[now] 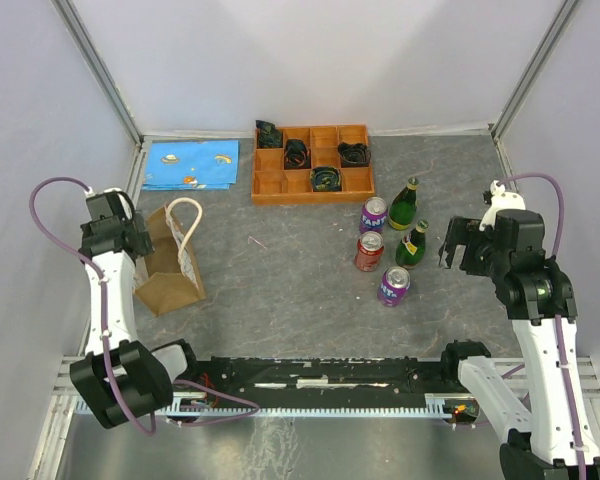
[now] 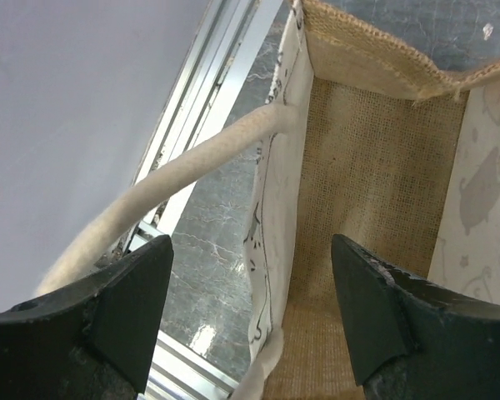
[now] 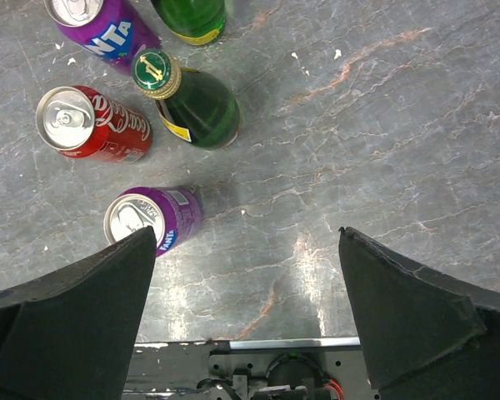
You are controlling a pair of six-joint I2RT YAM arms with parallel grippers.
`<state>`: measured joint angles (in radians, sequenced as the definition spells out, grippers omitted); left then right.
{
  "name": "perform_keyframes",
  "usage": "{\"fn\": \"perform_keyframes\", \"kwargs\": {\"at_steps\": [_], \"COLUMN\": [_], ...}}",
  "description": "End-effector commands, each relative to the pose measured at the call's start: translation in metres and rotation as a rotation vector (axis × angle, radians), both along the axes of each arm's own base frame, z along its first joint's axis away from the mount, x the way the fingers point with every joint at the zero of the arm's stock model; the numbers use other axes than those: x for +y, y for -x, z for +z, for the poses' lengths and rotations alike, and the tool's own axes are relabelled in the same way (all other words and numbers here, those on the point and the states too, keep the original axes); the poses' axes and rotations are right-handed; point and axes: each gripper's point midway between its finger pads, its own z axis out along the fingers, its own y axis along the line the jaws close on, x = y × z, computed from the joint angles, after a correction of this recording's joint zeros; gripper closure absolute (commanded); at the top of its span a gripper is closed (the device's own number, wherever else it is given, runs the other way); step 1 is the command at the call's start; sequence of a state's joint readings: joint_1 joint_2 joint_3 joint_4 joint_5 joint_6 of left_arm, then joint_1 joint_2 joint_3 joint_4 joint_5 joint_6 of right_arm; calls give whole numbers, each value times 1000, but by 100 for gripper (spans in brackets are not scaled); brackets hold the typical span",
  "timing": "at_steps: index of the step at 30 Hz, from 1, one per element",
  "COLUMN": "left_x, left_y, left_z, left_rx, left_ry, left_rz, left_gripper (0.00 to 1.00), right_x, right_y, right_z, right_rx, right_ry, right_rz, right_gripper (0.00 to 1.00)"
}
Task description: Place the beverage into the canvas bag
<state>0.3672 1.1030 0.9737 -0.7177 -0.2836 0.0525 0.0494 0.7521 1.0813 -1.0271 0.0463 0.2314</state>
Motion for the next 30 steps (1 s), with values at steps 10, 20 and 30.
{"fn": "perform_keyframes", "kwargs": {"at_steps": [10,20,30], "left_x": [-13,-52,-135], "left_y": [-30,-45,-46], "left_z": [-34,-33,-28], "left_rx": [-57,-94,-98], "left_ry": [54,233,332], "left_rz": [-151,-259,-386], "left_gripper": [73,97,97], "right_x": [8,11,14], "right_y": [-10,-10,-10], "right_z": [26,34,36], "right_rx": [-51,-40,-50], "right_ry": [-53,-96,-129], "right_rz": [3,-22,-39], "right_gripper": [4,10,11]}}
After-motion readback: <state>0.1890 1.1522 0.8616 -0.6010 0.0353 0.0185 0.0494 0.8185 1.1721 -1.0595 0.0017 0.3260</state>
